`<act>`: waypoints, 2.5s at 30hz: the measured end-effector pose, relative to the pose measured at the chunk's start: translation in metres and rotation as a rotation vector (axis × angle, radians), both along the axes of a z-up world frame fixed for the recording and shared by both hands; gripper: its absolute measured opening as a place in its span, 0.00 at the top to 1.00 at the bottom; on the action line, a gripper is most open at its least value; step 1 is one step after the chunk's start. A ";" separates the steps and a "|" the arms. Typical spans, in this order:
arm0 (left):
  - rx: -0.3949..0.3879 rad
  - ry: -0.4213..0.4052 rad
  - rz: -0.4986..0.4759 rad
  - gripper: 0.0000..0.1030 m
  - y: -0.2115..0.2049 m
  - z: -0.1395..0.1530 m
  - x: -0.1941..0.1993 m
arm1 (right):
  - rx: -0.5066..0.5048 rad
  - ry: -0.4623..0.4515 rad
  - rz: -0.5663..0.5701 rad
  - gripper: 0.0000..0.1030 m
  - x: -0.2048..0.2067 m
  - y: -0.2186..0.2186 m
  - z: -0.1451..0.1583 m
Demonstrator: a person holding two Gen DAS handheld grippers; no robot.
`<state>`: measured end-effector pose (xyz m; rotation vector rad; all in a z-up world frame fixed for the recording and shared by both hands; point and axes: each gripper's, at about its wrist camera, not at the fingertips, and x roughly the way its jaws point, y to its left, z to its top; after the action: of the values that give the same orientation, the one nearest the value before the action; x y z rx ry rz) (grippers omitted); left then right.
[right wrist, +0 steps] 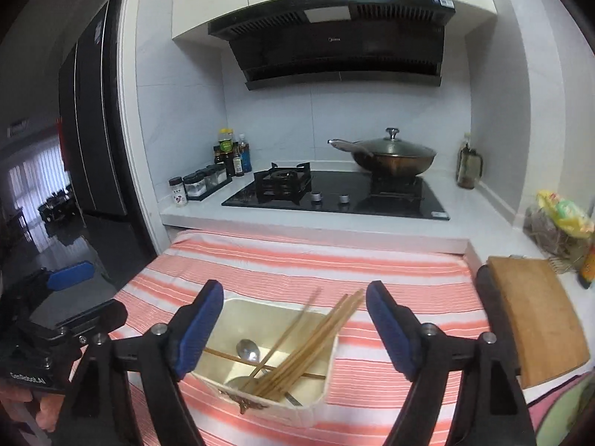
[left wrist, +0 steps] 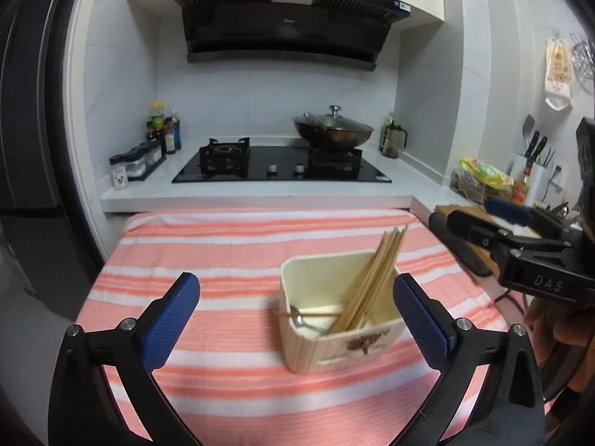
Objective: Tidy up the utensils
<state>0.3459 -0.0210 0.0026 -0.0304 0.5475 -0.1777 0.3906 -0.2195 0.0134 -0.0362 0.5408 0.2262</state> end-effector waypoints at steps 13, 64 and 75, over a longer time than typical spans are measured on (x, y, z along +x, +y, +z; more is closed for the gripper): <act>0.165 -0.034 0.117 0.00 -0.003 0.002 -0.121 | -0.067 -0.004 -0.091 0.01 -0.159 0.010 -0.008; 0.149 -0.026 0.161 0.00 0.010 0.035 -0.176 | -0.037 0.068 -0.188 0.00 -0.221 0.017 0.023; 0.144 -0.028 0.160 0.00 0.007 0.035 -0.176 | -0.011 0.057 -0.163 0.00 -0.228 0.017 0.028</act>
<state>0.1701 -0.0138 0.0381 0.0679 0.5259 0.0178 0.1627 -0.2023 0.0418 0.0042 0.5985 0.0655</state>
